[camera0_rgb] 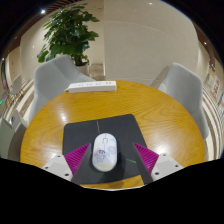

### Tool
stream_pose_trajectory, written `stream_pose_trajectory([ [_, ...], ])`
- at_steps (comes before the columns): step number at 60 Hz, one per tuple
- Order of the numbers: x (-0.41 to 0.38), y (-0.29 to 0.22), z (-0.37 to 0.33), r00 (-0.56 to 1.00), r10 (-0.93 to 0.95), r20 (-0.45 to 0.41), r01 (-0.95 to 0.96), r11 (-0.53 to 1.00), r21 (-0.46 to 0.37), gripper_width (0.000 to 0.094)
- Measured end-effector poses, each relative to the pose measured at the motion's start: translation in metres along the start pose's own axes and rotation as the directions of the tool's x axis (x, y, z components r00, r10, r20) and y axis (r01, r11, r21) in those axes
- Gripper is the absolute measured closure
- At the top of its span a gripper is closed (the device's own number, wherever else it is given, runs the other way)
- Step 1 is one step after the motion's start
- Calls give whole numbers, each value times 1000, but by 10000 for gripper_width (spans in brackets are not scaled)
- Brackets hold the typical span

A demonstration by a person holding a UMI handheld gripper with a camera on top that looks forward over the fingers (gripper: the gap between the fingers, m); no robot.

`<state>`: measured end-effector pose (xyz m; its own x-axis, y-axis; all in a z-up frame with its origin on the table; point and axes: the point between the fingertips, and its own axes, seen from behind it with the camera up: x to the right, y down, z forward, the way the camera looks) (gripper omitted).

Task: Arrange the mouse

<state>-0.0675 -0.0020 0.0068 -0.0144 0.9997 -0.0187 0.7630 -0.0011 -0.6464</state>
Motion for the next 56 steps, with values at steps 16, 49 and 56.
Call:
stream_pose_trajectory([
  [16,1,32,-128,998,-28,54,29,999,-16,70],
  [49,27,90,-221,996,-87,23,87,995,-40,79],
  [56,24,90,-223,997,-76,29,77,996,-38,70],
])
